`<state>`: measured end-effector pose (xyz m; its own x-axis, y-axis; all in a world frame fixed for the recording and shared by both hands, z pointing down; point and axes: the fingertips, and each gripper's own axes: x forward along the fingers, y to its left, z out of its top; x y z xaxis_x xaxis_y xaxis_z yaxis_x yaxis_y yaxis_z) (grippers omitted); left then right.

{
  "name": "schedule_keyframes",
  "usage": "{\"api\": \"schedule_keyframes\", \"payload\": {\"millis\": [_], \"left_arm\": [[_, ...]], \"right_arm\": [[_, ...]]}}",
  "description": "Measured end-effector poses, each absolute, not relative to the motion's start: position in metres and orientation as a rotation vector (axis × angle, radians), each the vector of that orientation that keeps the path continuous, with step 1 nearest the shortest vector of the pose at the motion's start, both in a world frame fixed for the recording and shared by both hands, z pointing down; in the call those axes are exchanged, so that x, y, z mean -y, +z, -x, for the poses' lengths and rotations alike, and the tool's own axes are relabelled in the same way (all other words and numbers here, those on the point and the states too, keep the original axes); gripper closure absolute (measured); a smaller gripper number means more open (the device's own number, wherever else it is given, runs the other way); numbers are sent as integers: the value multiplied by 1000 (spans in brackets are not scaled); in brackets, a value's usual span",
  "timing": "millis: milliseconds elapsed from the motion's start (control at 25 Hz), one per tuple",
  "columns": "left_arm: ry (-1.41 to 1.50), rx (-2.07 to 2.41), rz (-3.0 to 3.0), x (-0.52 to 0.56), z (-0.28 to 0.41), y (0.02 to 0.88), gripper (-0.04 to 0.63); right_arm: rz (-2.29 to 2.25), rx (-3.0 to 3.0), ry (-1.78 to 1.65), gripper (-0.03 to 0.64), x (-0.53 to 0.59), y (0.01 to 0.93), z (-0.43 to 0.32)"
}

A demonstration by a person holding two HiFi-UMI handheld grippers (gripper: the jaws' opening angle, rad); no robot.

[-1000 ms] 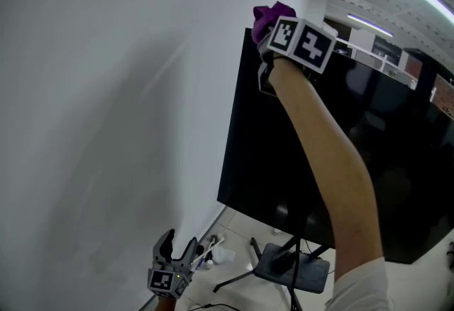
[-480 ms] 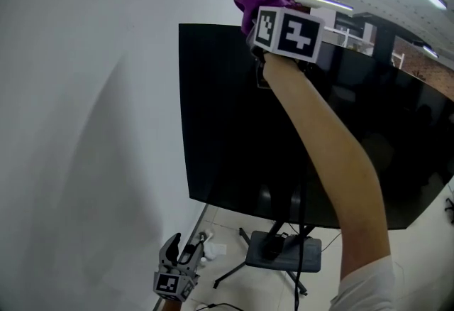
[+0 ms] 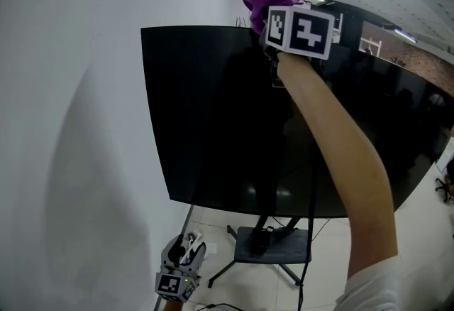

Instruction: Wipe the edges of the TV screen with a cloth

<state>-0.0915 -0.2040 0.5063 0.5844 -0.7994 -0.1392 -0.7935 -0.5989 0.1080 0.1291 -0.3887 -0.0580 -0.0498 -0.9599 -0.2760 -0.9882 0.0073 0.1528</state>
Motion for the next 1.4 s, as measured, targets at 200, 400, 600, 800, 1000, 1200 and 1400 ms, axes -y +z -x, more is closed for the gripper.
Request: {"api": "schedule_keyframes", "payload": {"millis": [200, 400, 600, 800, 1000, 1200, 1400], "left_arm": [[-272, 1308, -2813, 196, 58, 503, 330], [-229, 1221, -2860, 196, 38, 508, 330], [-262, 1198, -2868, 192, 19, 510, 330], [-247, 1151, -2894, 190, -5, 508, 330], [-240, 1102, -2908, 193, -25, 504, 330], [-236, 1059, -2901, 190, -41, 505, 330], [-220, 1065, -2917, 177, -59, 507, 330]], "right_arm": [[2223, -2072, 539, 565, 366, -65, -185], [2349, -1984, 674, 563, 352, -72, -225], [2462, -1927, 632, 563, 338, -56, -286], [2546, -1894, 738, 561, 323, -49, -327], [2604, -1804, 728, 563, 309, -54, -370], [2629, -1733, 683, 563, 294, -50, -415], [2693, -1642, 706, 563, 260, -52, -464]]}}
